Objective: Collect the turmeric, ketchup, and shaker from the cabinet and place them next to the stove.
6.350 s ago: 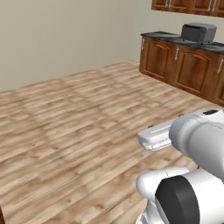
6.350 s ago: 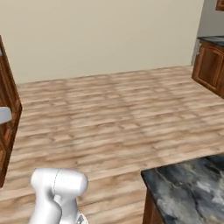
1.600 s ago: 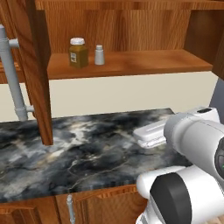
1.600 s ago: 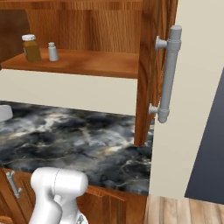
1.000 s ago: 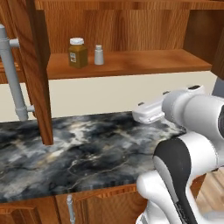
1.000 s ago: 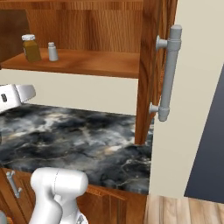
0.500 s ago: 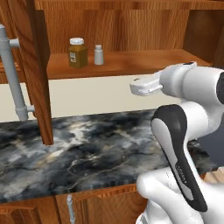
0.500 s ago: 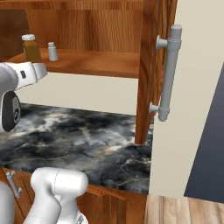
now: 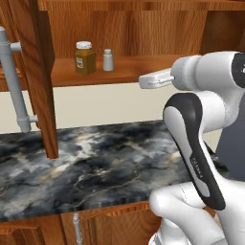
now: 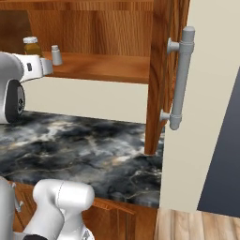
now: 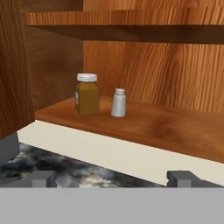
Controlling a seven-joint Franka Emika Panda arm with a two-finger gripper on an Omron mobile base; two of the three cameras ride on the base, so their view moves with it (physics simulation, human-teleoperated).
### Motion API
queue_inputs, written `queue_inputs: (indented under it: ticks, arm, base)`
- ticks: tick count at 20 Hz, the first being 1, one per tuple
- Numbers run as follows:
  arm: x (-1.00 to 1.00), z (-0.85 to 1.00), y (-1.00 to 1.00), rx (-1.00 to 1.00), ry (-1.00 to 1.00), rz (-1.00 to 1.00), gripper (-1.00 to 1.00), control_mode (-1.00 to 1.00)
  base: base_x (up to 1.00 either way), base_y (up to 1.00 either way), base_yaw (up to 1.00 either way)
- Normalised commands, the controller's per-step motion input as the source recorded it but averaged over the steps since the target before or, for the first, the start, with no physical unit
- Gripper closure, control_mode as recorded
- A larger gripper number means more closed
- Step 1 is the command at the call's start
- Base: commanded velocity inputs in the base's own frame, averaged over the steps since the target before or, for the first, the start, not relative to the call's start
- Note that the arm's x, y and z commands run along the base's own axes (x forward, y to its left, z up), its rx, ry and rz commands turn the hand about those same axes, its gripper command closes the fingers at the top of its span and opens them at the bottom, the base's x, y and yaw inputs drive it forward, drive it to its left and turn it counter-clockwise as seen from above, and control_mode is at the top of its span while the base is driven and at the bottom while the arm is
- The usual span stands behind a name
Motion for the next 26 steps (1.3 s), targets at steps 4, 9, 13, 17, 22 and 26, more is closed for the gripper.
queue_inputs:
  ticks: [4, 9, 13, 17, 22, 26]
  arm:
    - [0.36, 0.06, 0.00, 0.00, 0.00, 0.00, -1.00, -1.00]
    - [0.10, 0.04, 0.00, 0.01, 0.00, 0.03, -1.00, -1.00]
    - [0.00, 0.00, 0.00, 0.00, 0.00, 0.00, -1.00, -1.00]
    - [0.28, 0.09, 0.01, 0.01, 0.01, 0.00, -1.00, -1.00]
    - [0.43, 0.06, -0.01, 0.04, 0.03, 0.02, -1.00, -1.00]
    - [0.39, 0.06, -0.10, 0.08, 0.03, 0.03, -1.00, -1.00]
  base:
    - [0.00, 0.00, 0.00]
    - [0.00, 0.00, 0.00]
    - [0.00, 0.00, 0.00]
    - [0.00, 0.00, 0.00]
    - [0.00, 0.00, 0.00]
    - [0.00, 0.00, 0.00]
